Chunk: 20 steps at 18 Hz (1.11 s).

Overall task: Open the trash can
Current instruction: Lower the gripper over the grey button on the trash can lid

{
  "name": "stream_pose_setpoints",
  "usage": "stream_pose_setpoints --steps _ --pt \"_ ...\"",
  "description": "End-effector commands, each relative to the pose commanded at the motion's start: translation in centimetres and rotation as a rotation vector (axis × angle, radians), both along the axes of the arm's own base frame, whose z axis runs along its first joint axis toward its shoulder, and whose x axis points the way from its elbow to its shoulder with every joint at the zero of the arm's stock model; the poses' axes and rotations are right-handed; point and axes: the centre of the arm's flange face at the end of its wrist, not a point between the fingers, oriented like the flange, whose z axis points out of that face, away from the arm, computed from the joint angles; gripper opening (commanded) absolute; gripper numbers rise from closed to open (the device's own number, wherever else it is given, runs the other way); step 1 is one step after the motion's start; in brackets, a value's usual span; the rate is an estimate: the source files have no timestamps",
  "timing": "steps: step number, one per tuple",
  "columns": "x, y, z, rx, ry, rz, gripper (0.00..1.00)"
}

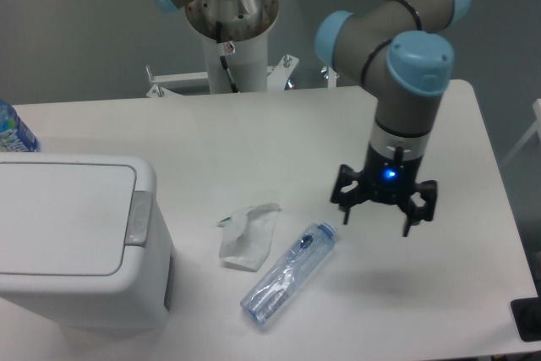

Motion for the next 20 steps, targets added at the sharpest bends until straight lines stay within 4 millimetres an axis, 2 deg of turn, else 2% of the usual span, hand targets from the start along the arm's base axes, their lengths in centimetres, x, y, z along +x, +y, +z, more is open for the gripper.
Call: stream_pose_setpoints --steps 2,5,7,10,13,15,20 --pt "2.3 1.8 1.5 0.054 -0.054 0.041 1.0" --pt "4.4 3.9 5.0 0.169 -0.158 0.121 1.0" --pt "6.2 4.9 7.1 0.214 -0.189 0.127 1.0" --pt "9.0 5.9 8.8 0.231 -0.198 0.116 1.0" --pt "11.5 7.0 9.4 0.234 -0.206 0.09 1.0" --pt "11.9 7.3 8.9 0.228 -0.211 0.082 1.0" --pt "14.7 8.8 7.1 0.215 -0.219 0.035 1.0"
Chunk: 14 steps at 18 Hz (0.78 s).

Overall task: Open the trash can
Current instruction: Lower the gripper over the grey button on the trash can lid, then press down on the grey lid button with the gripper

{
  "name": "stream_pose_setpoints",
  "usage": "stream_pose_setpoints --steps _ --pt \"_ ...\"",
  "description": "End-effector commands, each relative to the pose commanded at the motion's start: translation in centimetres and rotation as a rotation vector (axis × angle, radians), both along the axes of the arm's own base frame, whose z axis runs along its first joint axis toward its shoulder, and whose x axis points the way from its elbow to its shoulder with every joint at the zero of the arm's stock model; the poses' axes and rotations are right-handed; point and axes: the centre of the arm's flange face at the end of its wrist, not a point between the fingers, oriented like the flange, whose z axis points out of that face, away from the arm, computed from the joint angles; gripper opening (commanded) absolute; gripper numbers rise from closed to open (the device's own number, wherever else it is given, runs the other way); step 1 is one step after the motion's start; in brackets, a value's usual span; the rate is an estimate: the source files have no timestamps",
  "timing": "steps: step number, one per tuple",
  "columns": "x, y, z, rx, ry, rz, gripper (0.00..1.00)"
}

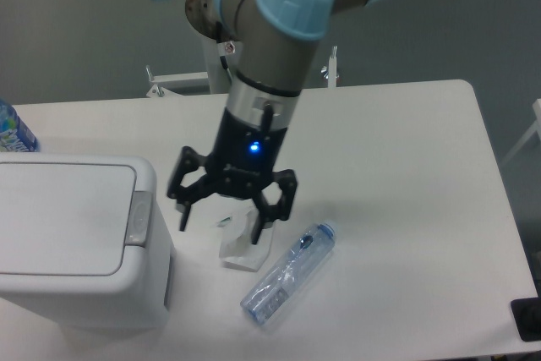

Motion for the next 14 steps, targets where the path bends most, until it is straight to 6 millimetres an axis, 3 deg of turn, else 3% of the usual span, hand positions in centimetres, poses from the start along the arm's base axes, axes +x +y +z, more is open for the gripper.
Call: stream_pose_setpoints --steps 5,14 --pt "2.3 0.9 -0.7 -0.011 -0.007 -0.03 1.0" --pt "2.5 0.8 -0.6 -0.011 0.001 -0.03 1.0"
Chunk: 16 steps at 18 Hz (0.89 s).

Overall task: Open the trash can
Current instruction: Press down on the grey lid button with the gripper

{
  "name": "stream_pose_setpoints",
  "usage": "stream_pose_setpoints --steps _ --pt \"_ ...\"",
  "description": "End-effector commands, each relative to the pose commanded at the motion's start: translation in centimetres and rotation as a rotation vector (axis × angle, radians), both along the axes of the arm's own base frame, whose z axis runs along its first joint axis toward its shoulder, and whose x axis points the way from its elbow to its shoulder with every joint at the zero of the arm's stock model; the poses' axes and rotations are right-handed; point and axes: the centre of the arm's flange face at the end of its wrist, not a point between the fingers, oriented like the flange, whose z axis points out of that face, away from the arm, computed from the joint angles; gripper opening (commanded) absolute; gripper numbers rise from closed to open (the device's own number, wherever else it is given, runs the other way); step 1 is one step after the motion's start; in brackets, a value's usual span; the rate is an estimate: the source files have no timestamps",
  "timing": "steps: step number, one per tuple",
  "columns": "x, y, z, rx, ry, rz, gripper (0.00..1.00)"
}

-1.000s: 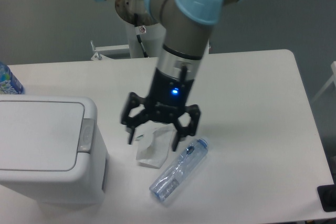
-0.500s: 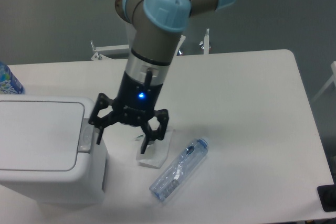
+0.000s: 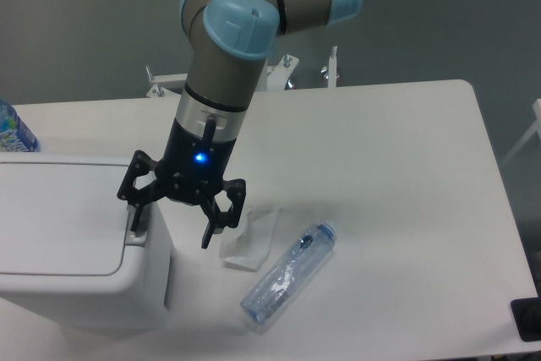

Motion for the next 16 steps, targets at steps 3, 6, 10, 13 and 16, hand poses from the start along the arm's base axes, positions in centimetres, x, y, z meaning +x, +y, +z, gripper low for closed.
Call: stream_pose_setpoints --steps 3,6,10,13,16 --pt "0.0 -0.15 0.27 0.002 0.001 0.003 1.0" --pt "0.2 -0.23 0.48 0.005 0.003 0.001 1.0" --pt "0.05 -0.35 -0.14 -0.014 0.014 0.01 1.0" --pt "-0.02 -0.46 -0.18 -0.022 0.023 0.016 1.0" --pt "-0.05 -0.42 -0.29 -0.024 0.021 0.016 1.0"
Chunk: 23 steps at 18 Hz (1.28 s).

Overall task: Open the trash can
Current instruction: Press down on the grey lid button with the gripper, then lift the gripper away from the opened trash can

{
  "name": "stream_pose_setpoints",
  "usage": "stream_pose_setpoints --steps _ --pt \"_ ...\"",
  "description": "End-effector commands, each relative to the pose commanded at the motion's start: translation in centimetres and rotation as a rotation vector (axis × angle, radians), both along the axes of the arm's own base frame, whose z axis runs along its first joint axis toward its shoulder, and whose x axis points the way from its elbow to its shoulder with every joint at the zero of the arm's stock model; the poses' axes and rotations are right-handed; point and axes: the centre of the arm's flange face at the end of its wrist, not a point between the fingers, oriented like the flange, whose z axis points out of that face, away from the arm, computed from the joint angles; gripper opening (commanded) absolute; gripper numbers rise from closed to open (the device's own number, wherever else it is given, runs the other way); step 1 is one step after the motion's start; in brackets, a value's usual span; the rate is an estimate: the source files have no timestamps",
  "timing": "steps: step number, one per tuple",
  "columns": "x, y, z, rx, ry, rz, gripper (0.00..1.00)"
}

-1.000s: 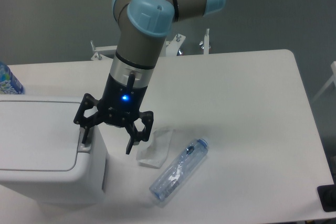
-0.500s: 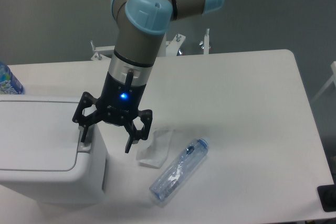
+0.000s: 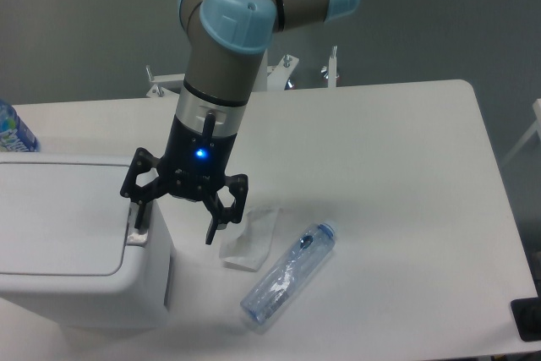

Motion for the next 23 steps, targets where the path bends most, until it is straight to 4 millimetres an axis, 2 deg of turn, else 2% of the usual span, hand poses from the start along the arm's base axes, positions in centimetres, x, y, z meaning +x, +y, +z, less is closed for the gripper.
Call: stream_pose_setpoints --steps 8,10,14,17,20,23 --pt "-0.1 0.0 0.6 0.009 0.004 0.003 1.0" --pt "-0.9 -0.2 0.6 0.009 0.014 0.008 1.0" --pt "-5.9 -2.7 0.7 -0.007 0.076 0.073 1.0" --pt "-10.1 -5.2 -0.2 -0.062 0.169 0.085 1.0" --pt "-15.1 -7.8 -2.3 -0.106 0.207 0.085 1.0" --pt "-19.7 -10.1 -5.9 -0.168 0.257 0.011 1.0"
